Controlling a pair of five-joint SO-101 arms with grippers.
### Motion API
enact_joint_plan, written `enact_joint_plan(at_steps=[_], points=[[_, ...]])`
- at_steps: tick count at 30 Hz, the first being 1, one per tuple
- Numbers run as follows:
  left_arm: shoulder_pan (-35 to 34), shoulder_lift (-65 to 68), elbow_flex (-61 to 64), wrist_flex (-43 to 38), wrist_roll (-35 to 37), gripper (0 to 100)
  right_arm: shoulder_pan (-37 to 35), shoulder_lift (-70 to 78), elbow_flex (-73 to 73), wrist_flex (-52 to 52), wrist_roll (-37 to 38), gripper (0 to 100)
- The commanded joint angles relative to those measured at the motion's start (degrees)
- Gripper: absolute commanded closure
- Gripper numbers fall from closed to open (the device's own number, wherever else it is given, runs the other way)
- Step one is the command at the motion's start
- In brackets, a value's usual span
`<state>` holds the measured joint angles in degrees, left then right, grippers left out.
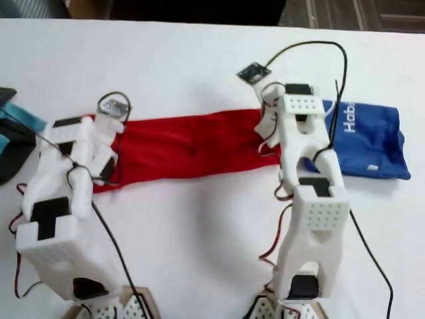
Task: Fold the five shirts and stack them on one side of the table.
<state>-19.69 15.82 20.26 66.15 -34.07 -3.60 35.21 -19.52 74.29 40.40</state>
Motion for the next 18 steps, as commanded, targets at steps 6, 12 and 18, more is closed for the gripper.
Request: enact_joint_plan(at_steps=[6,12,18], points=[[1.1,-0.5,-1.1,1.8,1.0,97,-4.8,-16.8,-6.9,12.2,0.0,97.5],[3.3,-0.5,-13.7,14.3,7.4,97,-8.7,-21.8,-6.5,17.5,-0.1,88.2],[-2.8,-0.1,-28.2,21.9,7.6,83,-8.5,-21.9,-6.5,19.0,-0.1,81.2]])
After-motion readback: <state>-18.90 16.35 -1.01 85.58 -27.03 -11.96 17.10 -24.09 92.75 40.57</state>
